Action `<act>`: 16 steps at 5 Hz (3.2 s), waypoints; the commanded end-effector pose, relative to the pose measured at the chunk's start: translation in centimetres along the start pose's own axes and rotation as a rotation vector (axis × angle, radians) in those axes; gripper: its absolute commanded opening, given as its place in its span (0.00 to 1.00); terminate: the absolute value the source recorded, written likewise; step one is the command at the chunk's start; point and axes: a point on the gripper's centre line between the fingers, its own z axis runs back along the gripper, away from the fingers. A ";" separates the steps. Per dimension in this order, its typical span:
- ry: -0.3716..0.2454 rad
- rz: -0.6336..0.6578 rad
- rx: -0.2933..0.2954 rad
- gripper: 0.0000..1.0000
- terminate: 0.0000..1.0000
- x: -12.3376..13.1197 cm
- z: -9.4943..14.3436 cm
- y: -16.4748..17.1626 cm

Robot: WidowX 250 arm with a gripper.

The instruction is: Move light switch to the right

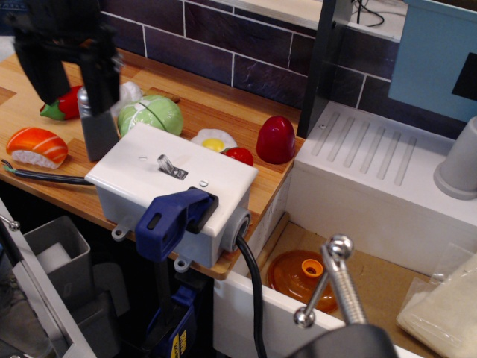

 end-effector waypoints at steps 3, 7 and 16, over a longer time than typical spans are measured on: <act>-0.055 0.052 0.005 1.00 0.00 0.7 -2.1 -5.7; -0.040 0.027 0.017 1.00 0.00 1.8 -4.3 -8.1; -0.039 -0.051 0.139 1.00 0.00 1.0 -3.5 -10.8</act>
